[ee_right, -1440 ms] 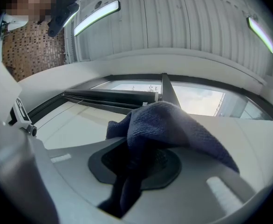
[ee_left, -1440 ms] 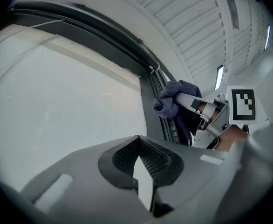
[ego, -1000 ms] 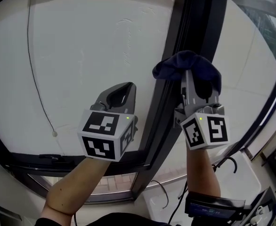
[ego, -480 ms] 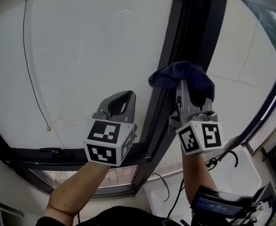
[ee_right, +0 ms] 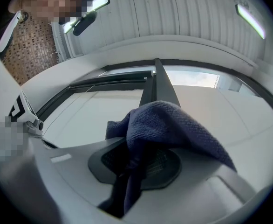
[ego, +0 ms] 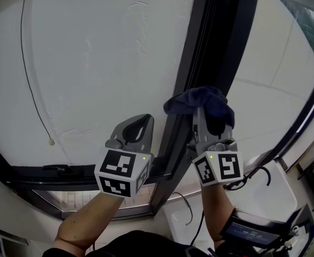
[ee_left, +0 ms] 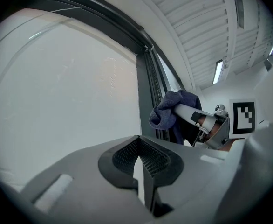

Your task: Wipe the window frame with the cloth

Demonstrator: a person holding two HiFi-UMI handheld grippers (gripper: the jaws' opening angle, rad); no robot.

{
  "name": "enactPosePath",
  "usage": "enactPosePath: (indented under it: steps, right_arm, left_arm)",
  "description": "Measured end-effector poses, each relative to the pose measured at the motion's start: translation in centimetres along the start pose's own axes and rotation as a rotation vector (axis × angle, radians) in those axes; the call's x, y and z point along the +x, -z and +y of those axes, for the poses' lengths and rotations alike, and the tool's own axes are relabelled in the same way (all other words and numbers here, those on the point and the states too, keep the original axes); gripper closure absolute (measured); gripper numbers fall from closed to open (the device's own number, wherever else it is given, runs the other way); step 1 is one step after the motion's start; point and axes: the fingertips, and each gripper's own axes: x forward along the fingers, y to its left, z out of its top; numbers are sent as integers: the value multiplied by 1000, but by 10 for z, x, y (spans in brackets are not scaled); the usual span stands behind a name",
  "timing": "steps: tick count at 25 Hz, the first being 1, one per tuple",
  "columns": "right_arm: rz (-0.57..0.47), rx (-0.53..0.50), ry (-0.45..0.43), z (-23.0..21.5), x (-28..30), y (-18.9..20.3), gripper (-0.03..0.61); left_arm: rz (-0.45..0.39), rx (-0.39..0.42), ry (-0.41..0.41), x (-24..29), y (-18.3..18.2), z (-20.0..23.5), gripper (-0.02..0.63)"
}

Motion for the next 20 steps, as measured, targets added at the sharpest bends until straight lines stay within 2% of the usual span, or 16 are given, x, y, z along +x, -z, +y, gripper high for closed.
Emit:
enactPosePath:
  steps: [7, 20]
  right_arm:
    - [29, 42, 17, 6, -19, 29, 512]
    - [98, 68, 10, 13, -50, 74, 512]
  left_arm:
    - [25, -41, 15, -3, 28, -1, 620]
    - [66, -42, 66, -2, 71, -19, 620]
